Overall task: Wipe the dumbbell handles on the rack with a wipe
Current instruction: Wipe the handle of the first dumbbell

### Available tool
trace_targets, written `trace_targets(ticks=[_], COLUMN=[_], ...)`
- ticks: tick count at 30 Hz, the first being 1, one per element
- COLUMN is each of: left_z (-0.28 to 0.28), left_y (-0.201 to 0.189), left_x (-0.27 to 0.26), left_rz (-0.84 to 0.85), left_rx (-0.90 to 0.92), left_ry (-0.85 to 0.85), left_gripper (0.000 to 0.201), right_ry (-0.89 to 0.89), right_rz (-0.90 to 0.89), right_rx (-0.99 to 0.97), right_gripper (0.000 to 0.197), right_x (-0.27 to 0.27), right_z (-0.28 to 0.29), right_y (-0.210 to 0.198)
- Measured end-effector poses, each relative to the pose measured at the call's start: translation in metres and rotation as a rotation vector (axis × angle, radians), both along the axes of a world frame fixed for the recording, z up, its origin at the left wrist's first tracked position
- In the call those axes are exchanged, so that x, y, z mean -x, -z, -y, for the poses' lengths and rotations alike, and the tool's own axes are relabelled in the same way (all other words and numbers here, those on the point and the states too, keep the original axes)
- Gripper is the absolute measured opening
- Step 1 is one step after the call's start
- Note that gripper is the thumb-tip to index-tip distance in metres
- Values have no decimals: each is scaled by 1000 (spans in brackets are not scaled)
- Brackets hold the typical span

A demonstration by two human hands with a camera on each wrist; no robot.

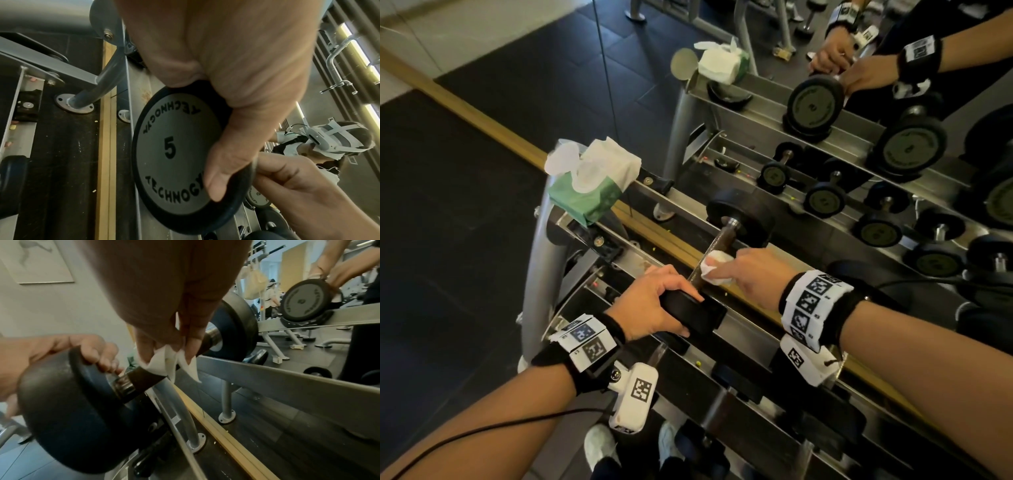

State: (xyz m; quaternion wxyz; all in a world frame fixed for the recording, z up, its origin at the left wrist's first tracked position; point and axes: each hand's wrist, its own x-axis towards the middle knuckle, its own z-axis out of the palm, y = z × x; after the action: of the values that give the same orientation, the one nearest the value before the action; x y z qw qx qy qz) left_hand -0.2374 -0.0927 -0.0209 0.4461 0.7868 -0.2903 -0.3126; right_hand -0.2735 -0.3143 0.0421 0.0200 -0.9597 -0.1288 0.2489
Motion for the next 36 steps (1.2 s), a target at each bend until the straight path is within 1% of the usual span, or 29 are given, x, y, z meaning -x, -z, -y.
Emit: trace_targets(ticks=[2, 3, 4, 5, 7, 9, 12, 15, 16, 18, 19, 20, 23, 24, 25, 27, 29, 30, 32, 33, 35, 36], left_z=[1, 1, 2, 3, 4, 5, 3, 0, -2, -3, -4, -5, -3, -2, -1, 0, -1, 0, 6, 11, 18, 20], left_y=[0, 0, 0, 0, 1, 2, 2, 5, 6, 10, 12, 13, 11, 9, 7, 1, -5, -9, -14, -17, -19, -19], left_x=[1, 1, 2, 3, 6, 6, 0, -8, -11, -15, -16, -17, -16, -13, -9, 1, 13, 19, 30, 34, 38, 39], left_rz=[-1, -1, -1, 0, 5, 11, -6, -46, -58, -83, -94, -102, -88, -60, -18, 117, 286, 351, 439, 470, 521, 543], left_rx=[-3, -3, -2, 2, 9, 9, 17, 38, 47, 58, 56, 49, 23, 21, 12, -54, -135, -153, -189, -224, -308, -335], left_ry=[-4, -8, -13, -15, -22, -27, -12, 20, 33, 57, 61, 62, 76, 78, 72, 29, -8, 9, 102, 142, 160, 157], left_gripper=[57, 58, 58, 57, 56, 56, 56, 58, 59, 57, 56, 56, 57, 57, 56, 52, 52, 54, 58, 59, 58, 56], right_ry=[-88, -93, -55, 20, 150, 215, 231, 202, 201, 260, 254, 207, -49, -96, -89, 42, 267, 402, 665, 759, 854, 855], right_rz=[-37, -62, -84, -95, -50, 9, 56, 91, 109, 92, 86, 89, 118, 103, 71, 13, 73, 134, 244, 271, 262, 243], right_rx=[17, 10, -12, -39, -78, -78, -67, -16, -19, -68, -88, -104, -122, -114, -101, -82, -153, -222, -398, -463, -516, -515], right_gripper=[59, 60, 60, 59, 56, 55, 57, 57, 56, 59, 61, 62, 56, 55, 57, 59, 54, 51, 47, 45, 40, 39], right_x=[-2, -3, -5, -8, -14, -18, -23, -18, -14, -4, 0, 2, 3, 1, -1, -4, -4, -1, 7, 13, 24, 28], right_z=[-3, 0, 5, 12, 28, 41, 46, 29, 22, 12, 8, 4, -9, -12, -12, -5, 9, 16, 27, 28, 24, 22], right_y=[-3, -7, -12, -17, -27, -30, -27, -13, -6, 2, 3, 2, -7, -9, -10, -14, -18, -17, -14, -11, -2, 3])
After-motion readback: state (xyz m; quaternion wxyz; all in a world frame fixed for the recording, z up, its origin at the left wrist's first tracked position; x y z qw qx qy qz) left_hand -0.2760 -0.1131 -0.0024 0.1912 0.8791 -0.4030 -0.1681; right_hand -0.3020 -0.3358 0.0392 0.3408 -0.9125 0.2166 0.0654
